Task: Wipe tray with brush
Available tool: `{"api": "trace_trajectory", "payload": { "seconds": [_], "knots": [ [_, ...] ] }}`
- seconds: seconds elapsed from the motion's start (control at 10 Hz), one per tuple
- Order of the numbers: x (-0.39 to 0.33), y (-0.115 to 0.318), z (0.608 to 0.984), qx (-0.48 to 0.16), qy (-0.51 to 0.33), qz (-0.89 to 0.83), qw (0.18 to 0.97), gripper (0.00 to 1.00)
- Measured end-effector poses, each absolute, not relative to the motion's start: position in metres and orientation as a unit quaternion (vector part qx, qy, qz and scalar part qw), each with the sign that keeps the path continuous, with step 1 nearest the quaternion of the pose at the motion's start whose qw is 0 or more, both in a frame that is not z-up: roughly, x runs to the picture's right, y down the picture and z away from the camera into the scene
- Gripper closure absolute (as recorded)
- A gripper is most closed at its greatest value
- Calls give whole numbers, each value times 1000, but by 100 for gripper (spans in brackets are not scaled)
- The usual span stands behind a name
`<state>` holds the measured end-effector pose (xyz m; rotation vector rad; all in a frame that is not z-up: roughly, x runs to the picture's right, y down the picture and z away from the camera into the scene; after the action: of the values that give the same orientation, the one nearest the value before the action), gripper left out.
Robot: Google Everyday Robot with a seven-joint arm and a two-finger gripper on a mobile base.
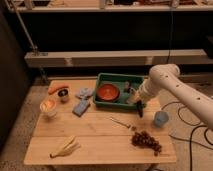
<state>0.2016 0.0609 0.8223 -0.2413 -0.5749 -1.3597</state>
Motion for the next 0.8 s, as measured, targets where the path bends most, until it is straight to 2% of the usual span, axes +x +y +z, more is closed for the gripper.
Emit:
{"api": "trace_trajectory", "payload": {
  "seconds": [0.3,0.8],
  "knots": [
    [202,61,821,-111,-260,-621,731,100],
    [185,81,833,-159,-260,-639,706,100]
  ]
}}
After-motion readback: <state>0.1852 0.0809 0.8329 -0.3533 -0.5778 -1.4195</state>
